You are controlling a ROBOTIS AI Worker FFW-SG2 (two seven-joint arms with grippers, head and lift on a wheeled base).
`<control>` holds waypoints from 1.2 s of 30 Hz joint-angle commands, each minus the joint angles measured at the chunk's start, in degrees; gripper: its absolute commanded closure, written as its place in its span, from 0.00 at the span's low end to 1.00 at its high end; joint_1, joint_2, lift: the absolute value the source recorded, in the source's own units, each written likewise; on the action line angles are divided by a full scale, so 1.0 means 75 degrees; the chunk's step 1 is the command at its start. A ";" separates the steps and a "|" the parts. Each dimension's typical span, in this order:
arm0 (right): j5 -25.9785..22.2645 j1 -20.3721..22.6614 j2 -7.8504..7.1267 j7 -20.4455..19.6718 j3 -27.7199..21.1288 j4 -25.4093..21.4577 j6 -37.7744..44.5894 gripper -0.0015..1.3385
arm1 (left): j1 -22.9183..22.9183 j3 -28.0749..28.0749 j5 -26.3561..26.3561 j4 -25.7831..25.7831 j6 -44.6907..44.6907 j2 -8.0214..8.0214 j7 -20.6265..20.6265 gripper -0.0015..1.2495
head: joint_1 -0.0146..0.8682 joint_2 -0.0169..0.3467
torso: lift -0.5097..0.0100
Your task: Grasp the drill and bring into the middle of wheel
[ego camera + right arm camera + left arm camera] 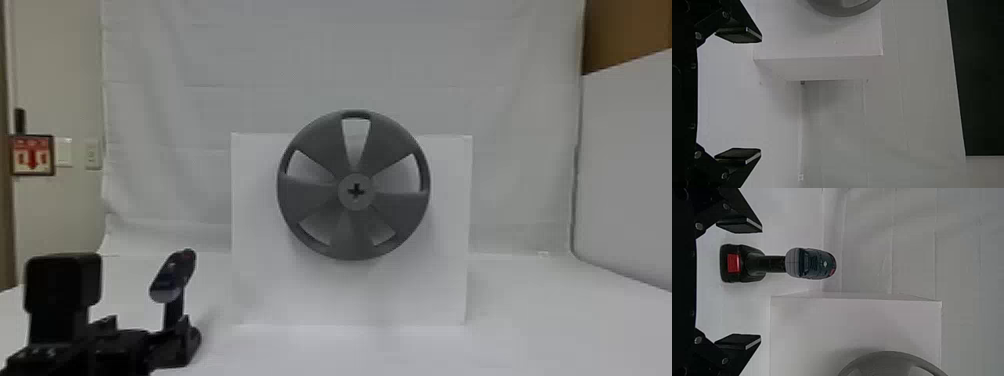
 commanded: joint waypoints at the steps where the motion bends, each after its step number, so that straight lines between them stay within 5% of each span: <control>1: 0.0020 -0.0013 0.0005 0.0000 -0.0011 -0.0005 0.0001 0.20 | 0.0021 0.0034 0.0036 0.0008 -0.0043 0.0000 0.0000 0.23 | 0.08 0.13 | 0.21; 36: 0.0043 -0.0013 -0.0089 0.0000 0.0094 -0.0075 0.0107 0.20 | 0.0080 0.0046 -0.0034 0.0032 -0.0160 0.0000 0.0000 0.23 | 0.08 0.13 | 0.21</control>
